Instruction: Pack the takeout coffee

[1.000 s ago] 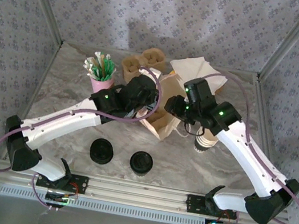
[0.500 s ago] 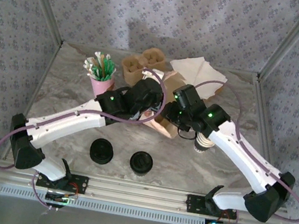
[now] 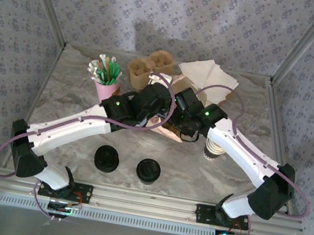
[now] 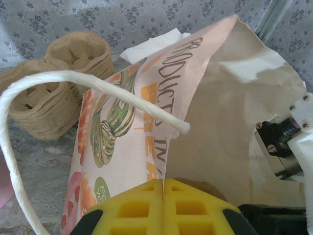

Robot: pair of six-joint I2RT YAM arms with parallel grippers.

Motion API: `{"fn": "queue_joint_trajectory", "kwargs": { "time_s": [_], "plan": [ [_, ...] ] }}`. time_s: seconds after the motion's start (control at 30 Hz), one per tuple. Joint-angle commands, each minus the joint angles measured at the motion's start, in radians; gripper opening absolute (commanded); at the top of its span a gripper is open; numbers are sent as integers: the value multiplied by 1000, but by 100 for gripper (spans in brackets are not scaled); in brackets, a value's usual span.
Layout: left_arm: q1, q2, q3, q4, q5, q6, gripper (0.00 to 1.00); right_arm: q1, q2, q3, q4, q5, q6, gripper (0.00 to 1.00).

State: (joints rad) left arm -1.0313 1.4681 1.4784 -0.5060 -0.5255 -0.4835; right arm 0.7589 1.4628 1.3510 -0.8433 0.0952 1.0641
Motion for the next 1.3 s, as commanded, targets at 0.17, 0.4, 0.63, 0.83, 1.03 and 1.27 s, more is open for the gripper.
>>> {"fn": "queue_joint_trajectory", "kwargs": {
  "time_s": [0.17, 0.4, 0.63, 0.83, 1.03, 1.27],
  "plan": [
    [-15, -2, 26, 32, -11, -14, 0, 11, 12, 19, -37, 65, 25, 17],
    [-14, -3, 17, 28, -21, -17, 0, 26, -3, 71, -78, 98, -2, 0],
    [38, -16, 9, 1, 23, -50, 0, 56, -70, 201, -166, 126, -84, 0],
    [121, -16, 17, -8, 169, -107, 0, 64, -121, 346, -292, 157, -195, 0],
    [155, -20, 21, -1, 271, -162, 0, 32, -132, 468, -396, 164, -269, 0],
    [198, -60, -38, 73, 362, -284, 0, -69, -158, 530, -444, 152, -335, 0]
  ]
}}
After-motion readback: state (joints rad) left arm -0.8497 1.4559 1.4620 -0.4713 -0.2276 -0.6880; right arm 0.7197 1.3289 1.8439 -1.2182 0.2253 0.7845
